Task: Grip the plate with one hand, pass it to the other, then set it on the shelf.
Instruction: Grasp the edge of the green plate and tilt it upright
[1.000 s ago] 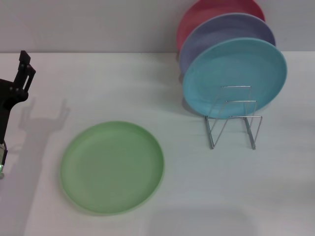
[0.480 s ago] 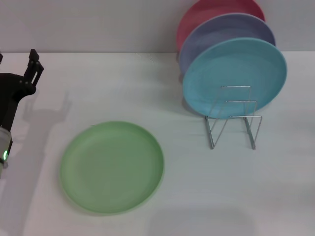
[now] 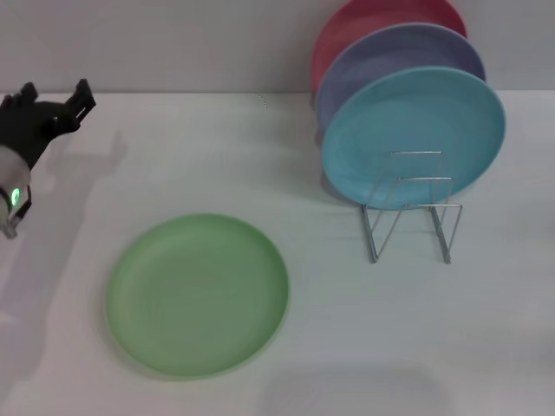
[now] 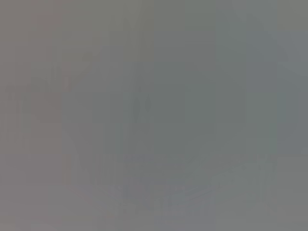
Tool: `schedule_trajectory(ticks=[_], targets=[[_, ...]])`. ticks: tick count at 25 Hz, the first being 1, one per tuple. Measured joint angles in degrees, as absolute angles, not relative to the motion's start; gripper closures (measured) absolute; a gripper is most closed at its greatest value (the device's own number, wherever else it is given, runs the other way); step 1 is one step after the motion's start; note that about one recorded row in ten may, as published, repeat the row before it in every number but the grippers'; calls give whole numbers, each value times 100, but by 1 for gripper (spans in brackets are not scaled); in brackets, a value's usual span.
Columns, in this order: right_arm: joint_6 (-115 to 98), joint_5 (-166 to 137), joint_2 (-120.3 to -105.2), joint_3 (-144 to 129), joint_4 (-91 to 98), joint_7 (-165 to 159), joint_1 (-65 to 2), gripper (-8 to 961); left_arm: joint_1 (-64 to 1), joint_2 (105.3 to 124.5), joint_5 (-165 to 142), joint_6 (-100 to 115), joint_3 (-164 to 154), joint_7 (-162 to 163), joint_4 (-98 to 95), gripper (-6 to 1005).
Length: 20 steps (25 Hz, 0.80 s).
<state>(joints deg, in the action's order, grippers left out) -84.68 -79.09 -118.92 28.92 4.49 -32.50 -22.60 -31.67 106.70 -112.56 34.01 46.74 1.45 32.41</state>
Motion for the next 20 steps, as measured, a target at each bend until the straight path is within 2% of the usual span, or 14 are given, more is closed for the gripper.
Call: schedule_trajectory(ticks=[4, 6, 7, 9, 10, 13, 14, 20], targets=[[-8434, -7909, -11892, 2891, 453, -3248, -2253, 410, -3008, 10577, -12231, 1915, 5850, 124, 3887, 189], [-8430, -7910, -11892, 2892, 453, -3246, -2234, 410, -2656, 10687, -13189, 573, 7114, -146, 4780, 190], [-8428, -7910, -11891, 2892, 449, -3245, -2229, 410, -2332, 10945, -13690, -568, 8106, -693, 5630, 191], [-8428, -7910, -11891, 2893, 449, -3244, -2223, 410, -2103, 11256, -13928, -1453, 8913, -1286, 6336, 192], [-8428, -7910, -11891, 2893, 449, -3244, -2223, 410, -2103, 11256, -13928, -1453, 8913, -1286, 6336, 192], [-8428, -7910, -11892, 2891, 437, -3243, -2223, 410, -1865, 11734, -14080, -2856, 9944, -2186, 7330, 194], [-8428, -7910, -11894, 2891, 402, -3243, -2224, 410, -1791, 11804, -14082, -3573, 10223, -2383, 7736, 195], [-8399, -7910, -11896, 2876, 364, -3243, -2232, 410, -1719, 11780, -14117, -5273, 10456, -2225, 8455, 198]])
